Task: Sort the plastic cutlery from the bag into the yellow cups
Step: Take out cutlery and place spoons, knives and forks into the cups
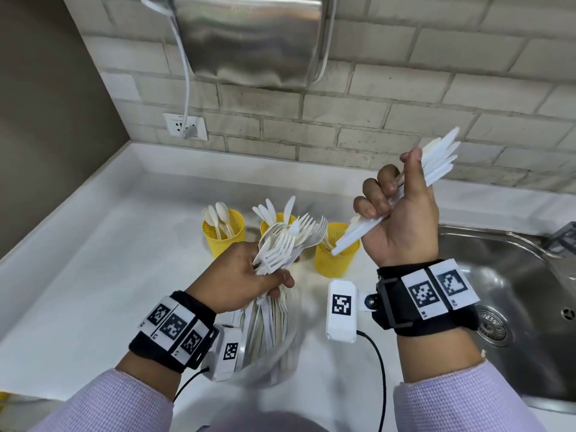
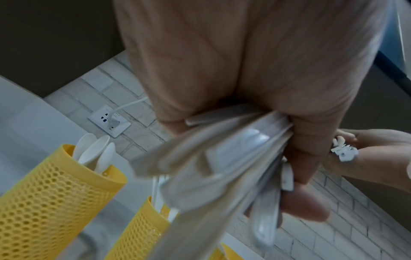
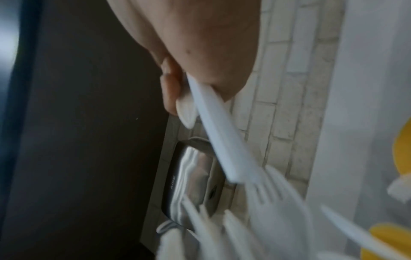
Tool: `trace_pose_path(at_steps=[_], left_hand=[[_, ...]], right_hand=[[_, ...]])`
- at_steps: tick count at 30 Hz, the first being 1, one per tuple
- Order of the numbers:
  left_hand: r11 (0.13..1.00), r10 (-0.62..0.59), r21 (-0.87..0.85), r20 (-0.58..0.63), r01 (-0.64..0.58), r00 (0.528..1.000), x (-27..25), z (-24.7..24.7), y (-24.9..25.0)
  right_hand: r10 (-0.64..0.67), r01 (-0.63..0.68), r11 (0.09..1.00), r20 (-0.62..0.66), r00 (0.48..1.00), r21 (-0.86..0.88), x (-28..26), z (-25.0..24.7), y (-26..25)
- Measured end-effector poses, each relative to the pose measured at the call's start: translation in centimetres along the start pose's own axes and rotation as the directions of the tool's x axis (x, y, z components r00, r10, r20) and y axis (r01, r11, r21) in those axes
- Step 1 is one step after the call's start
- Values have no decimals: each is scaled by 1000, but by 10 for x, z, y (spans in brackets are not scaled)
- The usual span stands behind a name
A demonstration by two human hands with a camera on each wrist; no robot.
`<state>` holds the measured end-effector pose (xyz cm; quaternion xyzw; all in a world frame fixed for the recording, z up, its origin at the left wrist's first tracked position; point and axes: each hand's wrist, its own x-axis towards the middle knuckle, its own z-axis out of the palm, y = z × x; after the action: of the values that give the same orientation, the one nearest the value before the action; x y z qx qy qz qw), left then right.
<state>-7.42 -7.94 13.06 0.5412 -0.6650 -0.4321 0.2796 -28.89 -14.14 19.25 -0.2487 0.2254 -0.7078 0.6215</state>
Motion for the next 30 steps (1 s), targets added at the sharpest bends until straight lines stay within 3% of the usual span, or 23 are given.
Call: trace_pose_path(at_steps=[3, 6, 10, 14, 21, 30], left_hand=[[1000, 5, -12, -11, -5, 1000, -4, -7, -5], [999, 2, -35, -33, -3, 999, -7, -12, -11], [999, 11, -38, -53, -13, 999, -13, -19, -17], [998, 29, -49, -77, -33, 997, -18, -26, -20], [999, 35, 40, -97, -32, 995, -22, -39, -32], [991, -10, 134, -136, 29, 991, -27, -53, -50]], right_hand=[[-143, 156, 955, 68, 987, -254, -10, 10, 8], [-142, 210, 837, 171, 975, -506, -18, 14, 19], [6, 343, 464, 390, 921, -817, -27, 15, 31], [253, 376, 248, 435, 864, -893, -31, 20, 39], [301, 414, 95, 423, 855, -905, -28, 34, 50], [301, 402, 117, 418, 857, -908, -26, 42, 68]])
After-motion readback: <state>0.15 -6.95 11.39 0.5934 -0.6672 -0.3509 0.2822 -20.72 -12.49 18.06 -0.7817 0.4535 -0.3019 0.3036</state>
